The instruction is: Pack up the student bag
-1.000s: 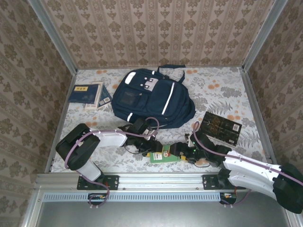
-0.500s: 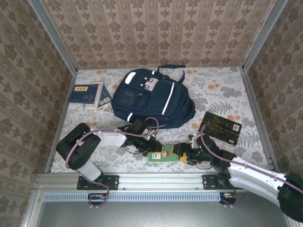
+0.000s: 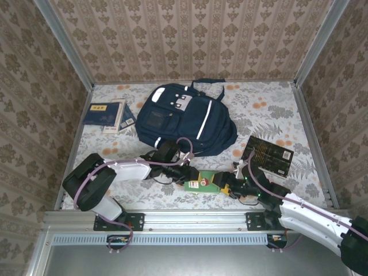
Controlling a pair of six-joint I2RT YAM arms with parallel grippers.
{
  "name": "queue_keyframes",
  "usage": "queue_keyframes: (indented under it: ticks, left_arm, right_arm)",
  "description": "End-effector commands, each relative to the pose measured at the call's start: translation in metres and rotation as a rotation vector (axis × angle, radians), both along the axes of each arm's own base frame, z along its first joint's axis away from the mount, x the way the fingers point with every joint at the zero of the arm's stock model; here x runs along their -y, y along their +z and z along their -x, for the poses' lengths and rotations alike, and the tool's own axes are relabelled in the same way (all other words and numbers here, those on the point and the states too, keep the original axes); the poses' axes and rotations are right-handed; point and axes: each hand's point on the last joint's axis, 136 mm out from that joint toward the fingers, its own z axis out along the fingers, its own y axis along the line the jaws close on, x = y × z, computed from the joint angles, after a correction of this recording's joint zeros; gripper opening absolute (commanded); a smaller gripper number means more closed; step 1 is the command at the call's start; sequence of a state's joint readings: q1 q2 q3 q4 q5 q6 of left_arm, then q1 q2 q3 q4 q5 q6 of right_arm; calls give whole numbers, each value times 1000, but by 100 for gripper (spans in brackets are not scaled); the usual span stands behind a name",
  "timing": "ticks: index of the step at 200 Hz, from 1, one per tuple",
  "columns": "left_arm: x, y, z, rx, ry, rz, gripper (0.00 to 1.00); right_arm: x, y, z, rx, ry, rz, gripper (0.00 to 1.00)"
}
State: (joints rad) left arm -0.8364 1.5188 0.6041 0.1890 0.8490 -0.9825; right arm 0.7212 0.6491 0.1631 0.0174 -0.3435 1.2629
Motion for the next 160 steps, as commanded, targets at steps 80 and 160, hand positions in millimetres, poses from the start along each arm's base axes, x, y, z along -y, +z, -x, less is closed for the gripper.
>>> queue_keyframes:
  ticks: [80, 160]
  left_arm:
    - [-2, 52, -8, 58, 32, 144, 34]
    - [-3, 74, -10, 97, 46, 203, 34]
  right_arm:
    - [0, 39, -21, 113, 1, -37, 88]
    - [1, 35, -24, 120, -34, -116, 87]
